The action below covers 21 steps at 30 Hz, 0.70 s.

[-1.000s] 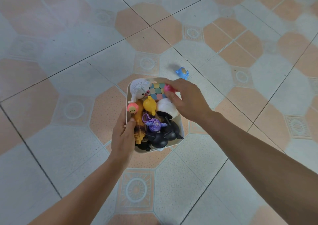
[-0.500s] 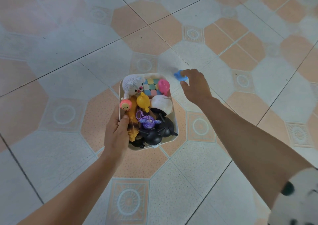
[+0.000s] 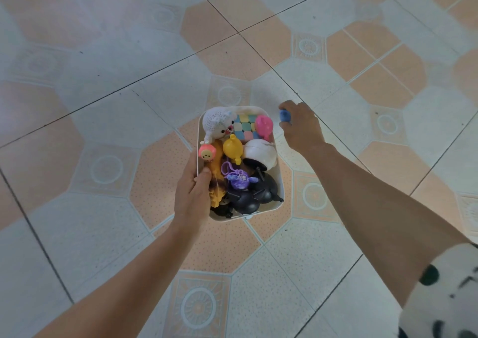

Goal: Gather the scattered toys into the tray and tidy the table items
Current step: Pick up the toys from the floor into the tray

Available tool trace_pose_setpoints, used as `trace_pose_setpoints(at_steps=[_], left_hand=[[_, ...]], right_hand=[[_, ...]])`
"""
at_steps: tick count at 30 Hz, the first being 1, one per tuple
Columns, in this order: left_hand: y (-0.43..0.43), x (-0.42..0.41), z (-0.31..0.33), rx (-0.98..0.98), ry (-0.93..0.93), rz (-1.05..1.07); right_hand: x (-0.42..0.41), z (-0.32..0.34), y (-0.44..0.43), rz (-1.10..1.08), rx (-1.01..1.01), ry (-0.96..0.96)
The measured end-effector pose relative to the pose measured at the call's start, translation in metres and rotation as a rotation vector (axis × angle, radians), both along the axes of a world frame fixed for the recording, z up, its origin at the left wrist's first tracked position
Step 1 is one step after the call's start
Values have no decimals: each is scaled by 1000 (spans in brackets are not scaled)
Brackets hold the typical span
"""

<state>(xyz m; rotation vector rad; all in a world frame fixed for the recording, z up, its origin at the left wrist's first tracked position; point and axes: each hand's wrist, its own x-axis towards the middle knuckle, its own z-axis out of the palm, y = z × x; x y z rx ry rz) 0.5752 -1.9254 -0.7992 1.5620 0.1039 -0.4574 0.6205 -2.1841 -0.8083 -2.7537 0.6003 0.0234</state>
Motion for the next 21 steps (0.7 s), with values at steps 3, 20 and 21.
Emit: trace_pose_setpoints(at_steps=[3,20,21], left_hand=[[-1,0,2,17,-2,-8],[36,-8,27,-27,-27,39],[41,-9,29,-34,-38,44]], right_hand=[[-8,23,5,-68,209,-265],[-84,122,119,530,458,-120],[-83,123,125,538,420,-118]])
